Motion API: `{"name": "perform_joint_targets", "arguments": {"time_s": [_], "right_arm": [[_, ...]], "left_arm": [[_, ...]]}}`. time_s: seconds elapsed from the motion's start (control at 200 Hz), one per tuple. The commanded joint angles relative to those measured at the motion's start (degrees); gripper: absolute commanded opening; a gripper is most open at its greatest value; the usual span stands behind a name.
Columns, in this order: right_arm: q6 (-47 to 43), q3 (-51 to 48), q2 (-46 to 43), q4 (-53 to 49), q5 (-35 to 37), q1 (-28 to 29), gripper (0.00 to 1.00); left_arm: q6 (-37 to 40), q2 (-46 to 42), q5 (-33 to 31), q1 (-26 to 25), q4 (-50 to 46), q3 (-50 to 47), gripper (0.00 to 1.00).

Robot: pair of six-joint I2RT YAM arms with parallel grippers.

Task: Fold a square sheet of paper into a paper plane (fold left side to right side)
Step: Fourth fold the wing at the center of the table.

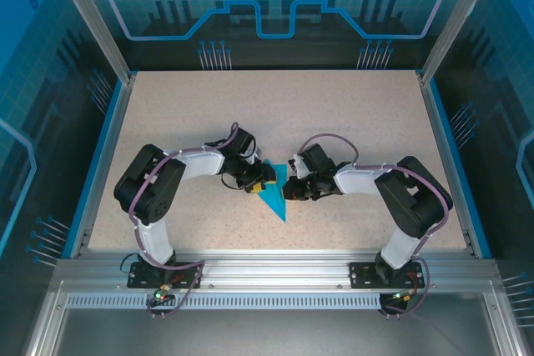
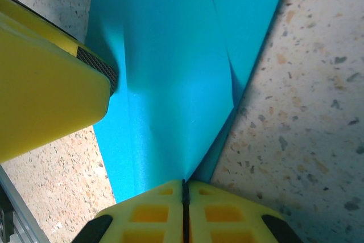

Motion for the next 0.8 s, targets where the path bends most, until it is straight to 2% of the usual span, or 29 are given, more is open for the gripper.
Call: {"name": "perform_joint_targets", "arguments": {"time_s": [0.0, 0.51, 0.795], "right_arm": [[-1.2, 1.4, 0.8, -2.4, 1.6, -0.9, 0.09], [-2.1, 1.5, 3.5, -5.7, 3.0, -0.4, 0.08], [-2.3, 1.1, 4.5, -8.4, 4.3, 0.0, 0.07]], "left_arm": [[0.8, 1.5, -1.9, -0.2, -3.0, 0.6, 0.49], [1.4, 0.6, -1.8, -0.1, -3.1, 0.4, 0.50], [4.4, -6.2, -5.3, 0.0, -7.1, 2.0, 0.53]]}}
